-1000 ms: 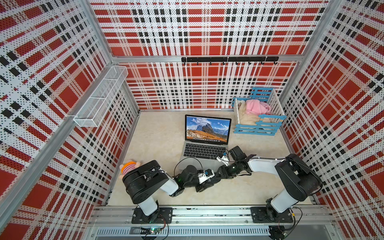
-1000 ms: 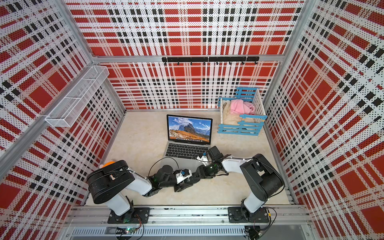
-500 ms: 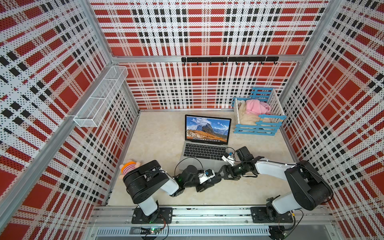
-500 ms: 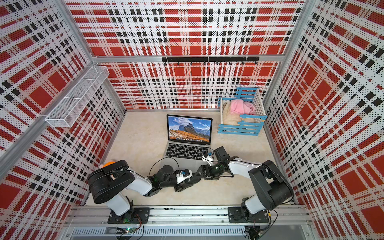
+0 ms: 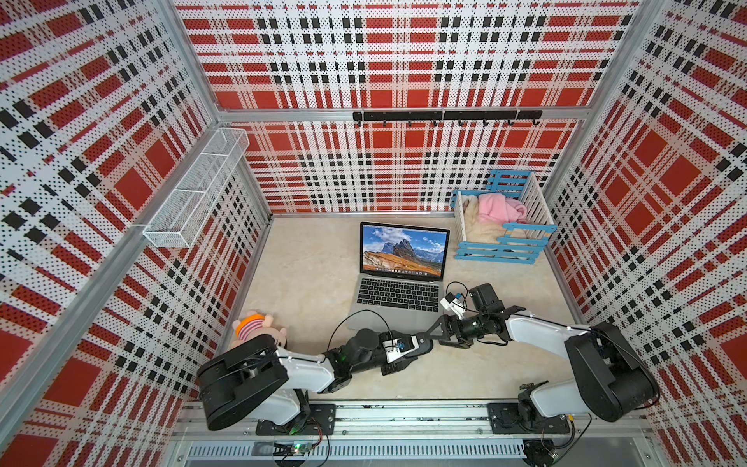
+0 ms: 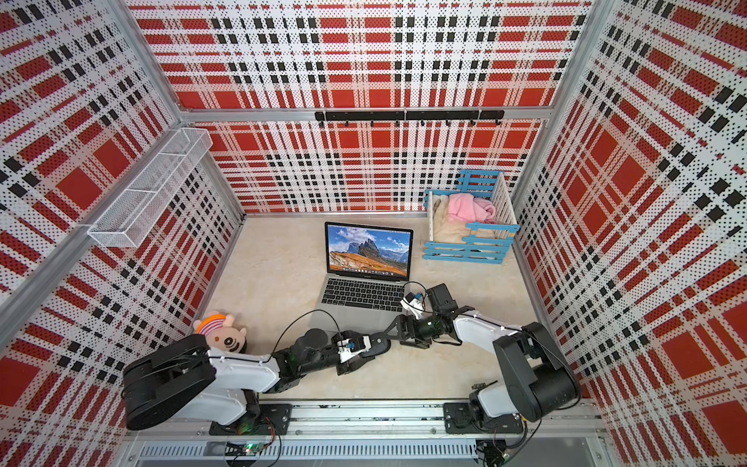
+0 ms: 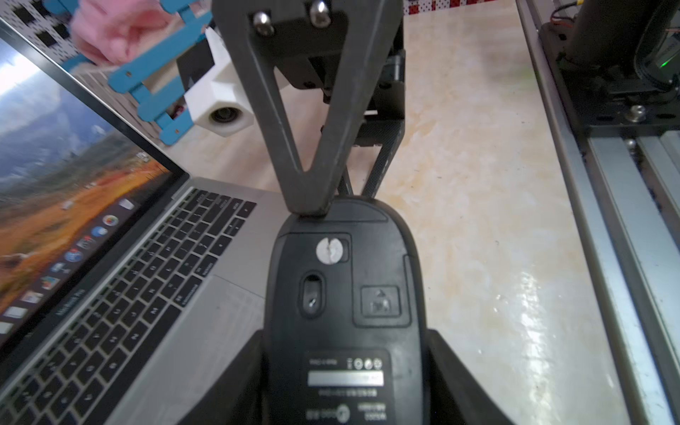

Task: Remove the wireless mouse receiver from the laptop
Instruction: Close the lid on the mouse, then place the mouse at the center of the board.

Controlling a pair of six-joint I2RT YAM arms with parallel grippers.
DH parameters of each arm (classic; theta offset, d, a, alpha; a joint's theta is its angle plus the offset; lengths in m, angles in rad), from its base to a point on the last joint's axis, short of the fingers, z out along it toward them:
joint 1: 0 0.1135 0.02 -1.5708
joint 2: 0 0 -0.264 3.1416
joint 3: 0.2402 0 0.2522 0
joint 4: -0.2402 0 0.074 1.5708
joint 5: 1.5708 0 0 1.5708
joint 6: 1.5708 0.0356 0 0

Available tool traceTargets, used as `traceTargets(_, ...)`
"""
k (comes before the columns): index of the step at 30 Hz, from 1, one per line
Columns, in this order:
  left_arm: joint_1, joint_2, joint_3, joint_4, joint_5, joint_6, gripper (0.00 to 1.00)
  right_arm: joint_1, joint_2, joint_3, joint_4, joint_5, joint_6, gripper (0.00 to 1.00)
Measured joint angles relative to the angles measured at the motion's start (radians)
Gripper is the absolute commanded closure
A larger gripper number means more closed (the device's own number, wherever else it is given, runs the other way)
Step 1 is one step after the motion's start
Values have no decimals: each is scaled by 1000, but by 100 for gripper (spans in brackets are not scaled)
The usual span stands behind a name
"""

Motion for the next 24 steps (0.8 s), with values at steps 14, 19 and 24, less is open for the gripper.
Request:
traceTargets(14,-31,-176,3,-126,-119,84,69,63,-83,104,107,-92,13,5)
traceTargets(19,-34,-187,13,-160,-129,99,69,112,-50,135,103,-100,3,13)
traceTargets(24,-36,-201,15,-180,-140,105,69,147,11,155,72,-102,-20,20)
